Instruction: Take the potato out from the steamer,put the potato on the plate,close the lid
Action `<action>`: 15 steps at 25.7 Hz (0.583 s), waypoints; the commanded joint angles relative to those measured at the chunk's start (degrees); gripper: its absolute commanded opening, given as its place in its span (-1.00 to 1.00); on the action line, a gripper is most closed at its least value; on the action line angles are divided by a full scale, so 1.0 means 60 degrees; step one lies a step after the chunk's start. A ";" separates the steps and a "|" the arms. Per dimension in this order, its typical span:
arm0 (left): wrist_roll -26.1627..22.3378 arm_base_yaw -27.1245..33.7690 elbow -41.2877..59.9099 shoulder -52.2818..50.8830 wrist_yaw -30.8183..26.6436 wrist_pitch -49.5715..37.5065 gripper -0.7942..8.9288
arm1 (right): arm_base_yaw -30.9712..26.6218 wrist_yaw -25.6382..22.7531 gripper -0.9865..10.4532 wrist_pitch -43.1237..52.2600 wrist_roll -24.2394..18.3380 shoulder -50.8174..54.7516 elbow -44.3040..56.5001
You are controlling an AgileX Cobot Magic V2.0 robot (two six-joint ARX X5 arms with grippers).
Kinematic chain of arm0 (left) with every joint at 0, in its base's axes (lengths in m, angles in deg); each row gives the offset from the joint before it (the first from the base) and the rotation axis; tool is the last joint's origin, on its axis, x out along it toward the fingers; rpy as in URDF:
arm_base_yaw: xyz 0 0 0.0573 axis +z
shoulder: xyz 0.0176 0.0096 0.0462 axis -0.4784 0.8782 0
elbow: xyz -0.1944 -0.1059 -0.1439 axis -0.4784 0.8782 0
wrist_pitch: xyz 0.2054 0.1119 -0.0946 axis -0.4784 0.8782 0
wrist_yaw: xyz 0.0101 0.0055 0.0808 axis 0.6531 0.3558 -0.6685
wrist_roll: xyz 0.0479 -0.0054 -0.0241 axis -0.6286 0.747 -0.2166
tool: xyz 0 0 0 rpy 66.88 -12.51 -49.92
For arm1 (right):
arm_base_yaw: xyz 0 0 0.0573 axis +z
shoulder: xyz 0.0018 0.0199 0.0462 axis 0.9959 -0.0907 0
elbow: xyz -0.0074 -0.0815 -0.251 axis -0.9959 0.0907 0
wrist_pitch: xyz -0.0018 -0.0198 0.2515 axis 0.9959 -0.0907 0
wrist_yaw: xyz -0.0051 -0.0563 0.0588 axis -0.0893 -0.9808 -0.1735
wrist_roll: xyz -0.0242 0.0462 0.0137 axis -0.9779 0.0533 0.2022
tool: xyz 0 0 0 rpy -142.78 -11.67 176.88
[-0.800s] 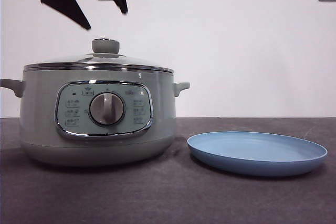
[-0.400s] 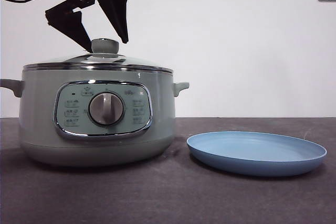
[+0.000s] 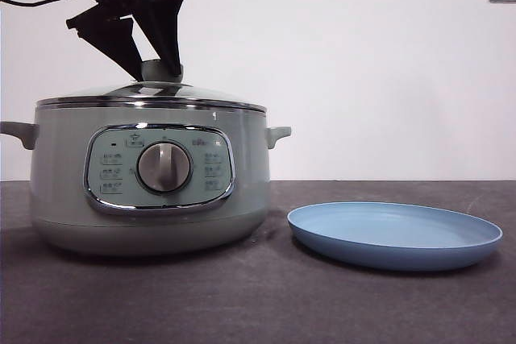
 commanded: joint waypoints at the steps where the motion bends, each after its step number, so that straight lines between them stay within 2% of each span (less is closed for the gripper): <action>1: -0.0219 -0.0044 0.0025 0.0138 -0.0040 -0.0262 -0.85 | 0.0015 -0.0015 0.27 0.0047 0.0033 0.0007 -0.0044; 9: -0.0219 -0.0040 -0.0597 0.0095 -0.0040 -0.0641 -0.85 | 0.0015 0.0062 0.27 0.0047 0.0397 0.0007 -0.0044; 15: -0.0229 -0.0040 -0.3213 0.0095 -0.0040 -0.0444 -0.85 | 0.0029 0.0102 0.27 0.0047 0.0648 0.0007 -0.0044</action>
